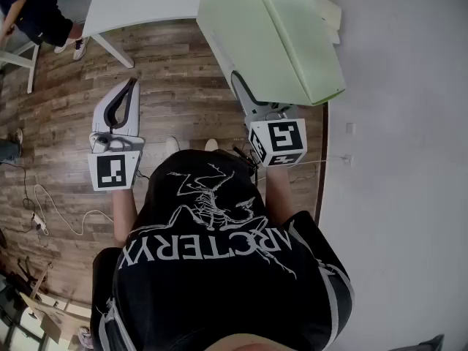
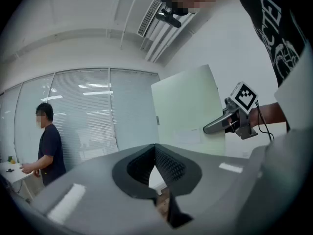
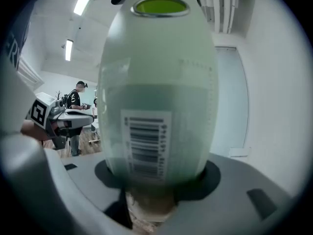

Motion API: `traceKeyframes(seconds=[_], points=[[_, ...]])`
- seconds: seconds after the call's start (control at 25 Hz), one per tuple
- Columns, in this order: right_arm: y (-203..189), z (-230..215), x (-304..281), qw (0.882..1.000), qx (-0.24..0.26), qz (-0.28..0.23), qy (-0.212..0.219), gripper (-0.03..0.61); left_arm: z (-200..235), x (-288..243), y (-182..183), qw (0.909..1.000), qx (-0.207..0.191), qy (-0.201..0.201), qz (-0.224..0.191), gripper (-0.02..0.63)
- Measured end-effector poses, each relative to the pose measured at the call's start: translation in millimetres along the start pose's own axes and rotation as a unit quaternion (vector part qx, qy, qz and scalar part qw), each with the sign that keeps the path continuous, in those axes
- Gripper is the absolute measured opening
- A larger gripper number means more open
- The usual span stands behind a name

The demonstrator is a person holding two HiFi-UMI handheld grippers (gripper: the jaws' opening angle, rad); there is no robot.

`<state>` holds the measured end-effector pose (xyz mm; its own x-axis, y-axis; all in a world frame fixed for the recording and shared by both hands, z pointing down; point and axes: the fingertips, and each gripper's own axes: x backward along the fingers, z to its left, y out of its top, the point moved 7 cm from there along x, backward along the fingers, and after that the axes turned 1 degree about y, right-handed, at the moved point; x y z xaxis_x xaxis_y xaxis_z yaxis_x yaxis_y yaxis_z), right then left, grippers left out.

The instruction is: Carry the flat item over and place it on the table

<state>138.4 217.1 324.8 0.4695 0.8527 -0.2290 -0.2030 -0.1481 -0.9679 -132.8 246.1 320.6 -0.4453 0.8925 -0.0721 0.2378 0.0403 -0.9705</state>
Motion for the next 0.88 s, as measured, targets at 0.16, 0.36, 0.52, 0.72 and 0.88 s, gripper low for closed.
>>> traceKeyframes(seconds=[0.16, 0.36, 0.52, 0.72, 0.88], points=[[1.9, 1.0, 3.0, 1.0, -0.003, -0.003, 0.0, 0.272, -0.8, 2.7, 0.7, 1.0, -0.003, 0.0, 0.001, 0.011], [1.4, 1.0, 5.0, 1.0, -0.003, -0.005, 0.001, 0.272, -1.3, 3.9, 1.4, 1.0, -0.004, 0.002, 0.001, 0.011], [2.8, -2.5, 7.1, 1.0, -0.004, -0.008, 0.002, 0.272, -2.7, 2.2, 4.5, 1.0, -0.004, 0.006, 0.001, 0.011], [-2.1, -18.4, 11.1, 1.0, -0.009, -0.009, 0.004, 0.272, -10.9, -4.2, 7.8, 0.9999, -0.006, 0.015, 0.002, 0.011], [-6.9, -34.5, 11.0, 0.999, -0.015, -0.022, 0.02, 0.272, -23.9, -9.6, 10.7, 0.9995, -0.008, 0.025, 0.015, 0.011]])
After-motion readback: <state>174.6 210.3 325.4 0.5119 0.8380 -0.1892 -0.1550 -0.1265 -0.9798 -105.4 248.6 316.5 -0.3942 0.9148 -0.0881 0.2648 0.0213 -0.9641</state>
